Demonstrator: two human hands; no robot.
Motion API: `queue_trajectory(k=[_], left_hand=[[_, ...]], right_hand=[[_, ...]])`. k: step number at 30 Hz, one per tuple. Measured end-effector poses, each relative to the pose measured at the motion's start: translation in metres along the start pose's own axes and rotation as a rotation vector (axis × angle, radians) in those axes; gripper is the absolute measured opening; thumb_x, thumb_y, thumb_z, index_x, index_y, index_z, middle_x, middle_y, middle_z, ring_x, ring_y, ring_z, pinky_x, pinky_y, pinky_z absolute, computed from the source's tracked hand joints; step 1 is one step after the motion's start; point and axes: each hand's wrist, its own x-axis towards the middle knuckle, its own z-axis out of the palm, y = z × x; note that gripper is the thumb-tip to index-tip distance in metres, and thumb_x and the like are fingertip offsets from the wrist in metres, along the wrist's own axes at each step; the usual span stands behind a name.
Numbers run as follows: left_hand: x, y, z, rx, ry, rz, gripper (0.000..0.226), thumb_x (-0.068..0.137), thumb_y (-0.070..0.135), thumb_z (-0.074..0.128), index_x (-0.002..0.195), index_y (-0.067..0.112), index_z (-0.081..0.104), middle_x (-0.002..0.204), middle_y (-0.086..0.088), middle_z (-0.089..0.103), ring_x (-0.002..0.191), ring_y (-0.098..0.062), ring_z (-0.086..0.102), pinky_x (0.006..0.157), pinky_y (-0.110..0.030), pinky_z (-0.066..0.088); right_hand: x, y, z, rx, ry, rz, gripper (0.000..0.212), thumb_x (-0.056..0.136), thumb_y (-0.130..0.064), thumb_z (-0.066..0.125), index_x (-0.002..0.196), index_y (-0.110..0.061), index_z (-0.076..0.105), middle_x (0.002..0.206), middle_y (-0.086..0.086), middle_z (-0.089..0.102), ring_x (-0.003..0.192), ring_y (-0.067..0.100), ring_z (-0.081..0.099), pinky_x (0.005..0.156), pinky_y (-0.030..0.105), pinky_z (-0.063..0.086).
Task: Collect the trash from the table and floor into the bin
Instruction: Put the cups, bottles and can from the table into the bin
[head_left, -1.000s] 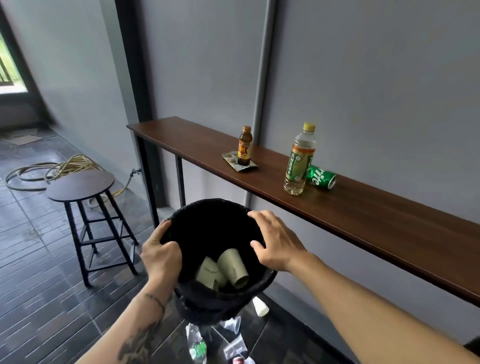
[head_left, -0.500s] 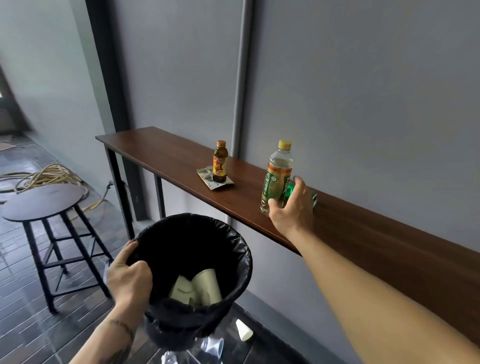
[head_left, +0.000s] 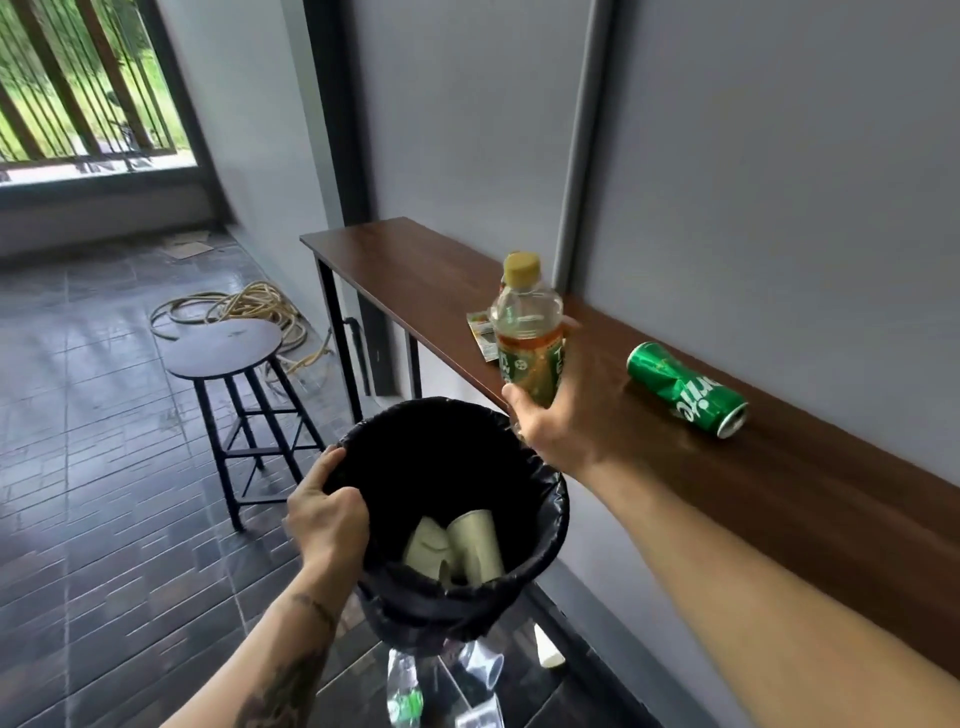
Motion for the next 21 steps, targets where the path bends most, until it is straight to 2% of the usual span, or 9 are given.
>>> queue_trajectory(k=[1, 4, 7, 10, 11, 13, 17, 19, 21], left_hand=[[0.0, 0.002, 0.001, -0.008, -0.008, 0.004, 0.069, 0.066, 0.0, 0.047, 0.123, 0.029, 0.072, 0.121, 0.004, 0.073, 0.106, -0.021, 0.071, 0.1, -0.042, 0.055], [-0.001, 0.011, 0.003, -0.003, -0.028, 0.037, 0.072, 0.067, -0.004, 0.044, 0.127, 0.024, 0.071, 0.122, -0.001, 0.073, 0.108, -0.023, 0.07, 0.101, -0.043, 0.055], [0.007, 0.017, 0.0, 0.023, -0.044, 0.052, 0.073, 0.068, -0.007, 0.043, 0.128, 0.024, 0.07, 0.121, 0.001, 0.072, 0.106, -0.022, 0.07, 0.098, -0.041, 0.056], [0.018, 0.026, -0.006, 0.035, -0.072, 0.038, 0.074, 0.071, -0.012, 0.042, 0.129, 0.025, 0.069, 0.118, 0.002, 0.073, 0.088, -0.017, 0.072, 0.078, -0.031, 0.062], [0.021, 0.03, -0.008, 0.043, -0.082, 0.026, 0.074, 0.071, -0.012, 0.041, 0.129, 0.025, 0.069, 0.115, 0.003, 0.073, 0.082, -0.015, 0.071, 0.074, -0.029, 0.061], [0.029, 0.029, -0.01, 0.053, -0.112, 0.032, 0.075, 0.069, -0.01, 0.041, 0.128, 0.027, 0.07, 0.114, 0.006, 0.071, 0.083, -0.011, 0.071, 0.081, -0.033, 0.062], [0.05, 0.009, -0.006, 0.122, -0.139, 0.061, 0.077, 0.061, 0.002, 0.044, 0.119, 0.046, 0.07, 0.119, 0.008, 0.071, 0.096, -0.023, 0.072, 0.095, -0.044, 0.058], [0.048, 0.013, -0.005, 0.165, -0.142, 0.039, 0.073, 0.067, -0.003, 0.045, 0.126, 0.033, 0.07, 0.121, 0.005, 0.071, 0.097, -0.023, 0.071, 0.094, -0.042, 0.058], [0.048, 0.016, -0.004, 0.183, -0.16, 0.037, 0.071, 0.071, -0.006, 0.047, 0.13, 0.026, 0.069, 0.118, 0.001, 0.072, 0.093, -0.023, 0.071, 0.091, -0.042, 0.059]], right_hand=[[-0.003, -0.011, 0.008, 0.034, -0.141, 0.004, 0.063, 0.075, -0.036, 0.077, 0.127, -0.029, 0.043, 0.105, -0.007, 0.062, 0.087, 0.011, 0.059, 0.077, 0.023, 0.048], [-0.024, -0.021, 0.051, -0.004, -0.52, 0.164, 0.058, 0.075, -0.04, 0.076, 0.119, -0.031, 0.039, 0.104, -0.005, 0.063, 0.094, 0.021, 0.065, 0.084, 0.032, 0.051], [-0.054, -0.008, 0.09, -0.087, -0.735, 0.419, 0.059, 0.071, -0.048, 0.075, 0.115, -0.032, 0.038, 0.109, 0.0, 0.062, 0.101, 0.026, 0.065, 0.091, 0.04, 0.053], [-0.062, 0.0, 0.104, -0.138, -0.883, 0.474, 0.07, 0.077, -0.045, 0.072, 0.134, -0.029, 0.036, 0.126, 0.008, 0.058, 0.114, 0.028, 0.06, 0.098, 0.039, 0.049], [-0.058, 0.001, 0.104, -0.156, -0.891, 0.462, 0.075, 0.079, -0.046, 0.069, 0.142, -0.029, 0.032, 0.133, 0.009, 0.055, 0.119, 0.029, 0.057, 0.101, 0.04, 0.047], [-0.042, -0.001, 0.097, -0.192, -0.862, 0.424, 0.08, 0.082, -0.048, 0.063, 0.15, -0.028, 0.026, 0.14, 0.008, 0.05, 0.125, 0.028, 0.052, 0.105, 0.042, 0.043], [-0.003, -0.015, 0.062, -0.237, -0.723, 0.273, 0.069, 0.087, -0.037, 0.062, 0.148, -0.026, 0.033, 0.134, 0.005, 0.054, 0.122, 0.024, 0.054, 0.101, 0.036, 0.043], [0.009, -0.017, 0.041, -0.243, -0.611, 0.208, 0.061, 0.088, -0.033, 0.062, 0.145, -0.025, 0.04, 0.129, 0.005, 0.057, 0.115, 0.021, 0.056, 0.095, 0.033, 0.045], [0.018, -0.01, 0.017, -0.362, -0.47, 0.116, 0.056, 0.087, -0.033, 0.06, 0.14, -0.025, 0.044, 0.125, 0.004, 0.058, 0.113, 0.022, 0.055, 0.093, 0.035, 0.046]])
